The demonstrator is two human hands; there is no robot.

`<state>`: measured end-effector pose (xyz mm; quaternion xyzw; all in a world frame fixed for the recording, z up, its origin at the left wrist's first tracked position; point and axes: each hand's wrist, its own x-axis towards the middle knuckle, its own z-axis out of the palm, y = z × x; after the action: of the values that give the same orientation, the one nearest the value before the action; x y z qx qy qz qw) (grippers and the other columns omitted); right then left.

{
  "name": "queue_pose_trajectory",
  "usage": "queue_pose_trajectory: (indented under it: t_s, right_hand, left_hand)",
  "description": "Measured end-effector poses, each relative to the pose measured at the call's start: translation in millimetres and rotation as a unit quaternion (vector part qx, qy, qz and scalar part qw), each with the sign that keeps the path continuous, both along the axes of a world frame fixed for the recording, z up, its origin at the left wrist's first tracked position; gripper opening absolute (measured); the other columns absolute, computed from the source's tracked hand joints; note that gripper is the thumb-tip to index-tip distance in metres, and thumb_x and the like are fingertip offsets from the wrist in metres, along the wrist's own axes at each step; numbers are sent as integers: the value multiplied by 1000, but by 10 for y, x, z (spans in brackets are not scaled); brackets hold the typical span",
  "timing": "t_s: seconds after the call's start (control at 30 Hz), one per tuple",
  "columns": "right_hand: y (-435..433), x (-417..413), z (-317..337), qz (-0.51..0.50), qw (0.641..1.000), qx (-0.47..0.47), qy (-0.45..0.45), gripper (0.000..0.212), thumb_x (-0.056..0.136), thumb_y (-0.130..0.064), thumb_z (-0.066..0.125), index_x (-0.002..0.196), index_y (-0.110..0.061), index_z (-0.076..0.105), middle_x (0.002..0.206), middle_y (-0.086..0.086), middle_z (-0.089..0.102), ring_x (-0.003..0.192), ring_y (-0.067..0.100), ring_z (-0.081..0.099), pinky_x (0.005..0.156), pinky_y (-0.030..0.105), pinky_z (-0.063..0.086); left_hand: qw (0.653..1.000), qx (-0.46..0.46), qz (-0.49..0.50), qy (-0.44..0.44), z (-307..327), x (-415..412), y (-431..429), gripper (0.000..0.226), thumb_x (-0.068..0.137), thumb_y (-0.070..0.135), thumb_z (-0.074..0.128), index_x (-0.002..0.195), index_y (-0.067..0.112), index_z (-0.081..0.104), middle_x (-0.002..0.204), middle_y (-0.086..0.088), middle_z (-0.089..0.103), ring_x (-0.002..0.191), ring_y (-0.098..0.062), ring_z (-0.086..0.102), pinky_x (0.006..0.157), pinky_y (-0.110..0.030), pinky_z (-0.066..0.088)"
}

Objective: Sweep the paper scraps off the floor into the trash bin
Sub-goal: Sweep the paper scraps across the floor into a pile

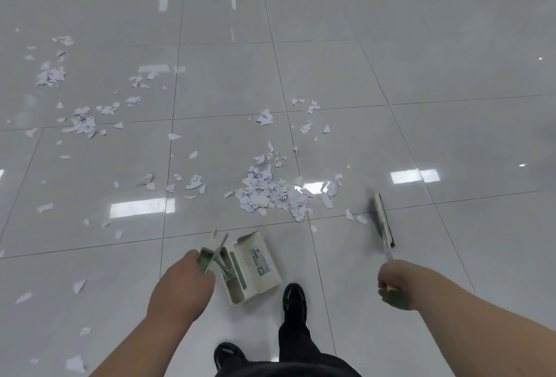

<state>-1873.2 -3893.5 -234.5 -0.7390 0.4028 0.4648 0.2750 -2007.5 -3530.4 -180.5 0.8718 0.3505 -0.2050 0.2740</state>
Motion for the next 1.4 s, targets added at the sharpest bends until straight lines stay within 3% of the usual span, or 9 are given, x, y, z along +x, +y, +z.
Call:
queue_pose_trajectory:
  t_s: [0.07, 0.17, 0.3, 0.53, 0.77, 0.97, 1.17, 1.33, 1.4]
  right_hand:
    - [173, 84, 6, 9, 1000, 29, 2, 14, 91, 8, 48, 102, 4, 56, 77, 15, 61, 61, 22, 60, 54, 26, 51]
    - [493, 111, 101, 22, 996, 78, 23, 18, 88, 3, 50, 103, 0, 60, 81, 16, 69, 50, 20, 65, 53, 23, 50]
    - [933, 161, 200, 47, 988, 148, 17, 12, 88, 2, 49, 92, -2, 59, 79, 16, 65, 59, 21, 66, 63, 28, 51]
    - [1759, 493, 340, 40, 962, 269, 37, 15, 87, -4, 54, 100, -9, 55, 62, 7, 59, 40, 16, 53, 49, 22, 44]
    - [2222, 880, 420, 28, 938, 341, 59, 13, 88, -7, 58, 101, -11, 55, 58, 2, 54, 42, 11, 47, 43, 21, 41]
    - [1657, 1022, 544, 66, 954, 291, 3, 28, 87, 1, 60, 114, -4, 55, 78, 11, 61, 40, 12, 53, 41, 21, 45]
    - [691, 1274, 428, 80, 977, 187, -69, 28, 88, 2, 59, 115, 0, 55, 80, 16, 59, 50, 20, 56, 45, 23, 48]
    - [1, 1670, 339, 113, 984, 87, -110, 10, 89, 5, 56, 99, 3, 56, 88, 23, 60, 55, 27, 61, 61, 34, 54]
    - [-146, 1844, 331, 111, 984, 42, -130, 6, 91, 6, 55, 88, 1, 54, 93, 23, 59, 68, 32, 65, 65, 38, 54]
  left_hand:
    - [1000, 5, 5, 8, 0, 51, -45, 11, 94, 18, 51, 82, 17, 49, 77, -3, 61, 70, -21, 59, 61, -33, 45]
    - [1000, 11, 23, 18, 25, 125, -101, 11, 93, 17, 52, 83, 16, 51, 76, -4, 62, 69, -22, 60, 60, -32, 43]
    - [998, 22, 50, 25, 62, 169, -144, 11, 93, 17, 52, 82, 14, 51, 74, -5, 61, 67, -22, 58, 57, -31, 40]
    - [993, 33, 112, 30, 132, 68, -136, 10, 92, 17, 50, 82, 15, 51, 74, -5, 62, 67, -23, 60, 58, -32, 42]
    - [987, 35, 155, 19, 191, 20, -136, 12, 94, 20, 50, 83, 17, 52, 74, -3, 63, 69, -21, 60, 58, -31, 41]
    - [989, 29, 146, 14, 197, 210, -270, 8, 92, 18, 51, 85, 15, 53, 76, -4, 64, 71, -22, 61, 59, -32, 43]
    - [994, 35, 108, 5, 191, 539, -402, 8, 92, 19, 50, 85, 18, 52, 78, -2, 64, 73, -21, 62, 65, -33, 47]
    - [996, 35, 85, 2, 152, 801, -528, 8, 91, 18, 49, 84, 18, 51, 78, -2, 64, 74, -21, 62, 65, -33, 47]
    - [996, 34, 79, 1, 138, 877, -564, 8, 92, 19, 49, 84, 20, 51, 79, -1, 64, 75, -20, 62, 64, -32, 46]
